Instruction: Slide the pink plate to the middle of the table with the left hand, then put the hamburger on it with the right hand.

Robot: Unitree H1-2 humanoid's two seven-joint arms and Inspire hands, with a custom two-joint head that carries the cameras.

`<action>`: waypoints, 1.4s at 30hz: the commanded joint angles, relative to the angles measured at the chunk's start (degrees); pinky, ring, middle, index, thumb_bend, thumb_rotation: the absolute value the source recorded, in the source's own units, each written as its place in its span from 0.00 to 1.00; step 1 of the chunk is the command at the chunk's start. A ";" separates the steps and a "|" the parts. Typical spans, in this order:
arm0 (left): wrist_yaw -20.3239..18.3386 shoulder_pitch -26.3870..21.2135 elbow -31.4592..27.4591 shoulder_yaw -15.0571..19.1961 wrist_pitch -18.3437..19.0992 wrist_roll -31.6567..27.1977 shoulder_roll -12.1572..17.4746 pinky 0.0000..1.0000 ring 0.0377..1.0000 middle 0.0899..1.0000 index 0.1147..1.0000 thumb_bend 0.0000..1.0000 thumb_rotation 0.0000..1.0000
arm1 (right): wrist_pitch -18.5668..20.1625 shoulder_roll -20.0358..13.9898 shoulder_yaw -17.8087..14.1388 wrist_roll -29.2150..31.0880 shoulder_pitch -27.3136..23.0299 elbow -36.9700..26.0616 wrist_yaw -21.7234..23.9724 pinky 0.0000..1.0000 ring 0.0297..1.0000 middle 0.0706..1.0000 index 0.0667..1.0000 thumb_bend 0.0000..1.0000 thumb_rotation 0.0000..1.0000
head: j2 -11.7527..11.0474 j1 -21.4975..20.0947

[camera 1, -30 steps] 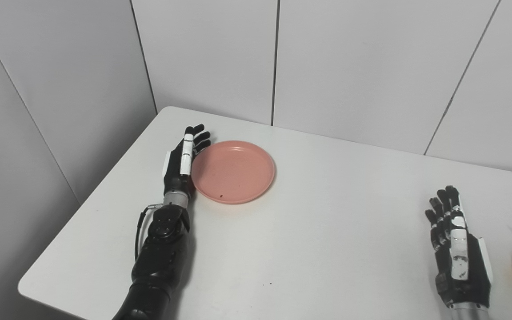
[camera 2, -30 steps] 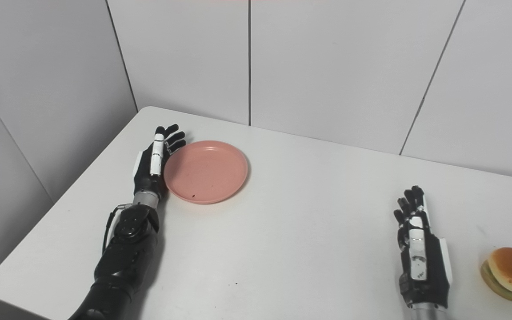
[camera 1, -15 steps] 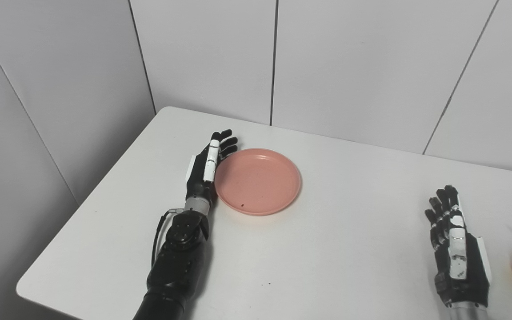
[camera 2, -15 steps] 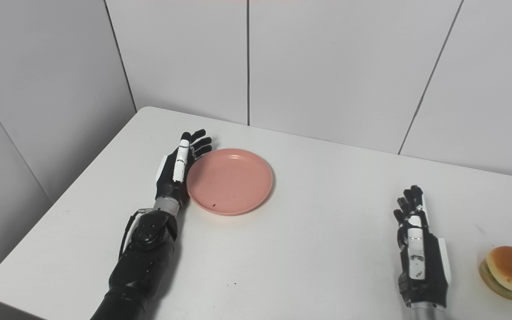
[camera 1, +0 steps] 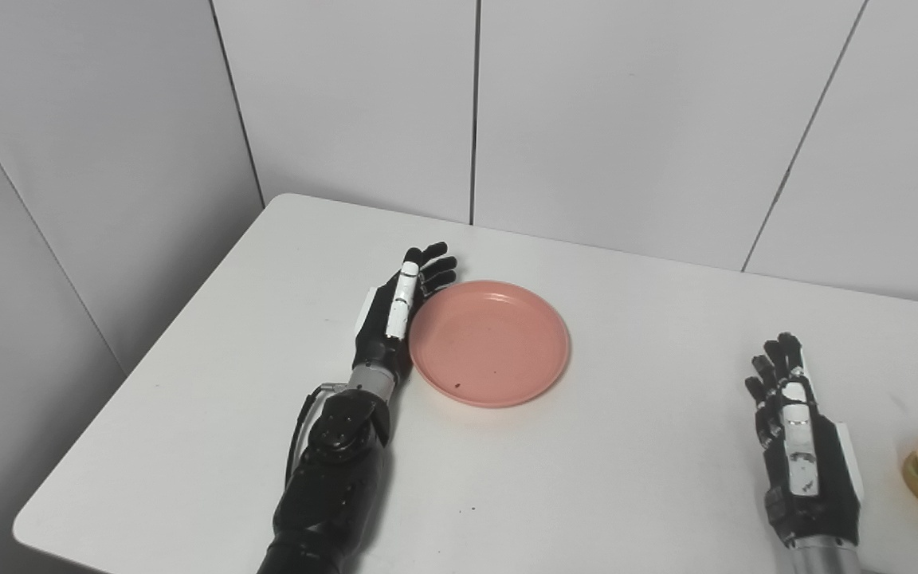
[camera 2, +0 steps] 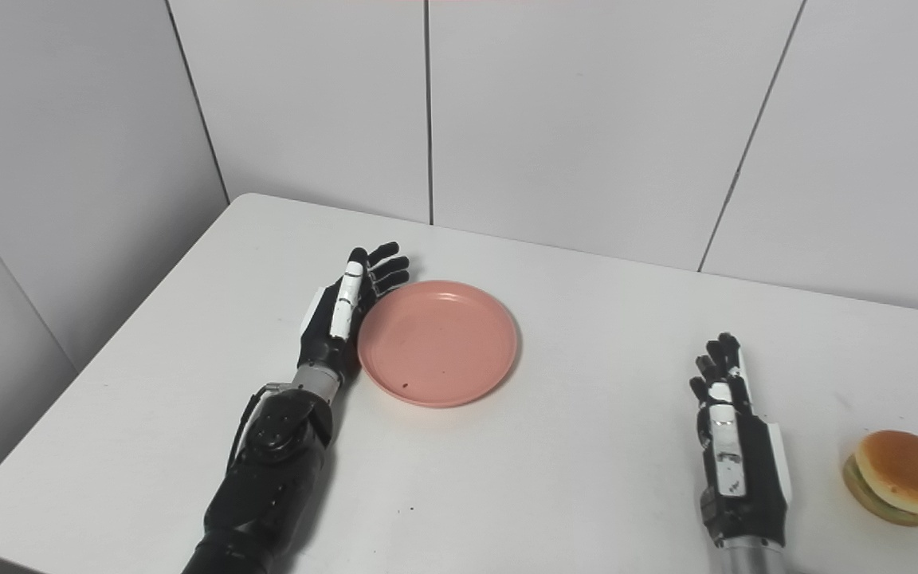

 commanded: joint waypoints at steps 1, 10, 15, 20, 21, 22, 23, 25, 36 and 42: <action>-0.99 0.93 -0.41 -0.40 0.12 -0.46 -0.97 0.80 0.80 0.77 0.73 0.62 1.00 | 0.99 0.83 0.12 0.20 2.64 0.88 -0.24 1.00 1.00 1.00 1.00 0.52 0.90 | 0.08 -0.31; -3.72 1.53 0.42 -1.71 -0.92 -0.60 -2.23 0.81 0.80 0.78 0.74 0.62 1.00 | -1.34 0.92 0.80 -1.34 2.42 1.58 -0.12 1.00 1.00 1.00 1.00 0.49 0.92 | -0.03 -1.96; -2.89 2.57 -1.91 -2.14 2.52 0.01 -3.82 0.80 0.79 0.77 0.73 0.62 1.00 | -1.50 1.73 0.65 -1.59 2.36 1.56 -0.67 1.00 1.00 1.00 1.00 0.48 0.90 | 0.19 -2.71; -3.17 3.92 -3.80 -3.60 4.57 1.14 -4.56 0.81 0.79 0.77 0.74 0.61 1.00 | -3.55 1.77 0.78 -2.96 2.06 2.63 -1.08 1.00 0.99 1.00 1.00 0.49 0.92 | 0.09 -3.34; -3.28 4.16 -4.05 -3.77 4.93 1.09 -4.66 0.81 0.80 0.77 0.74 0.60 1.00 | -3.91 1.79 0.86 -3.29 1.97 2.86 -1.19 1.00 0.99 1.00 1.00 0.48 0.92 | -0.06 -3.99; -3.32 4.32 -4.23 -3.87 5.19 1.04 -4.71 0.81 0.80 0.78 0.74 0.60 1.00 | -4.15 1.81 0.92 -3.53 1.92 2.99 -1.25 1.00 0.99 1.00 1.00 0.48 0.92 | -0.06 -3.99; -3.56 4.70 -4.63 -4.07 5.36 0.83 -5.00 0.82 0.80 0.78 0.75 0.60 1.00 | -4.19 1.94 0.99 -3.81 1.96 2.96 -1.38 1.00 0.99 1.00 1.00 0.47 0.93 | -0.12 -4.39; -3.67 5.47 -5.65 -4.39 6.05 0.64 -5.63 0.81 0.81 0.79 0.76 0.58 1.00 | -4.29 2.12 1.10 -4.35 2.03 3.01 -1.58 1.00 0.99 1.00 1.00 0.48 0.94 | -0.26 -4.85; -5.65 7.31 -6.46 -6.19 4.64 1.21 -5.98 0.80 0.81 0.79 0.76 0.56 1.00 | -5.14 3.21 1.46 -5.99 2.83 2.42 -2.94 0.98 0.98 1.00 1.00 0.49 0.93 | -0.33 -7.22; -5.93 7.72 -6.88 -6.30 5.83 0.70 -6.69 0.82 0.82 0.79 0.76 0.58 1.00 | -4.27 3.55 1.63 -6.28 2.52 2.07 -3.41 0.99 0.98 1.00 1.00 0.49 0.94 | -0.03 -8.22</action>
